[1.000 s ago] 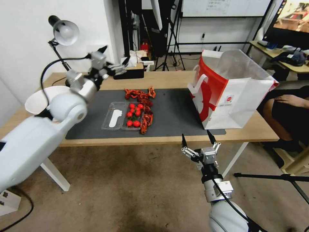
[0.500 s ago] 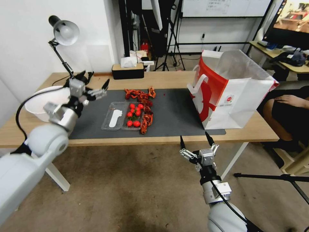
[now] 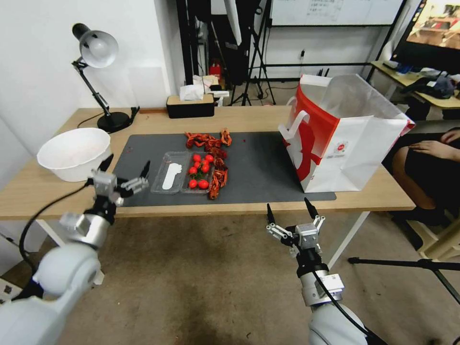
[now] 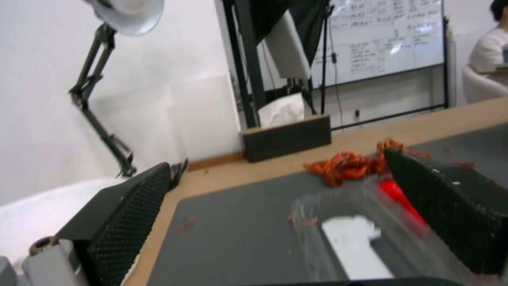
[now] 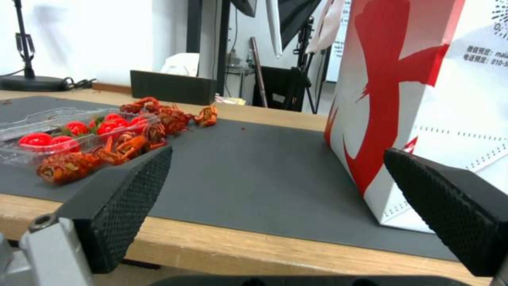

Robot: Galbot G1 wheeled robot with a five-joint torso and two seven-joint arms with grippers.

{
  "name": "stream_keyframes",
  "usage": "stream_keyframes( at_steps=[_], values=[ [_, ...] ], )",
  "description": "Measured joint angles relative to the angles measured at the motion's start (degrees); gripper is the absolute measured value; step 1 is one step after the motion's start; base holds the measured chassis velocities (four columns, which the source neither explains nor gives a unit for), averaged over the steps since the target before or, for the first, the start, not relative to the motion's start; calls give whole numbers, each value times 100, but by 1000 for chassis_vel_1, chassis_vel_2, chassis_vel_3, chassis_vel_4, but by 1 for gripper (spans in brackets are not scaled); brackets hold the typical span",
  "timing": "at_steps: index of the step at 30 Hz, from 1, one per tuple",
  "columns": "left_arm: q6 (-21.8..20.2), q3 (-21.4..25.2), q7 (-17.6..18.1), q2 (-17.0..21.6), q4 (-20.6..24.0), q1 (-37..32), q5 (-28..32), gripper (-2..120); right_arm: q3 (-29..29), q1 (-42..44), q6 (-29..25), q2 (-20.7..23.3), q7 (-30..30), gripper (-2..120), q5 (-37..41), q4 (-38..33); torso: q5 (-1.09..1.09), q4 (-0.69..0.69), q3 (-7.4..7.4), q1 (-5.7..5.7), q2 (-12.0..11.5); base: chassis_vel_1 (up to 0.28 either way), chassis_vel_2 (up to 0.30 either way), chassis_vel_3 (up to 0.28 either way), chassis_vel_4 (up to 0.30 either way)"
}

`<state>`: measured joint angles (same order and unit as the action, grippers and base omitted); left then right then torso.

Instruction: Pick up the trash from the table and place it into the takeout bag.

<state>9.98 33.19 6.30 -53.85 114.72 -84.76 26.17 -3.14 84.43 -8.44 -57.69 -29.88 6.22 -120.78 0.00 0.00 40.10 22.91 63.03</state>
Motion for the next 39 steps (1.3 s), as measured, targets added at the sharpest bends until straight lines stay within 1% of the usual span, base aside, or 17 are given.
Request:
stream_keyframes(
  at_steps=[2,3,6,12,14,20,23,26,27,30,33,39],
  values=[
    [45,74,-5,-210,8,-155,-153,100,9,0,-11,-10,1,100,-8,25,-1,0,0,0,0,0,0,0,0],
    [45,74,-5,-210,8,-155,-153,100,9,0,-11,-10,1,100,-8,25,-1,0,0,0,0,0,0,0,0],
    [138,167,-4,-474,5,-408,-356,100,17,18,-29,-20,1,100,-13,54,1,0,0,0,0,0,0,0,0],
    [307,211,-3,-649,-55,-595,-461,100,17,59,-41,-53,-4,100,-22,70,0,0,0,0,0,0,0,0,0],
    [420,211,-4,-727,-120,-643,-479,100,15,94,-56,-90,-15,100,-34,94,-1,0,0,0,0,0,0,0,0],
    [553,235,-19,-819,-226,-692,-478,100,-3,160,-134,-149,-23,100,-37,154,-1,0,0,0,0,0,0,0,0],
    [631,291,-97,-839,-292,-704,-462,100,-9,205,-181,-161,-1,100,-21,174,-1,-1,0,0,0,0,0,0,0],
    [752,400,-333,-854,-377,-722,-433,100,-31,249,-222,-171,21,100,-8,197,-1,0,0,1,0,0,0,0,0],
    [752,400,-333,-854,-377,-722,-433,100,-31,249,-222,-171,21,100,-8,197,-1,0,0,1,0,0,0,0,0],
    [901,487,-576,-863,-470,-723,-412,100,-46,271,-243,-179,39,100,-5,202,-1,0,0,1,-1,0,0,0,0],
    [959,508,-667,-863,-504,-736,-409,100,-49,278,-249,-179,46,100,-3,202,0,0,0,2,-1,0,0,0,0],
    [994,535,-732,-861,-536,-755,-412,100,-52,281,-252,-184,48,100,0,213,-1,0,1,1,-1,0,0,0,0]
  ],
)
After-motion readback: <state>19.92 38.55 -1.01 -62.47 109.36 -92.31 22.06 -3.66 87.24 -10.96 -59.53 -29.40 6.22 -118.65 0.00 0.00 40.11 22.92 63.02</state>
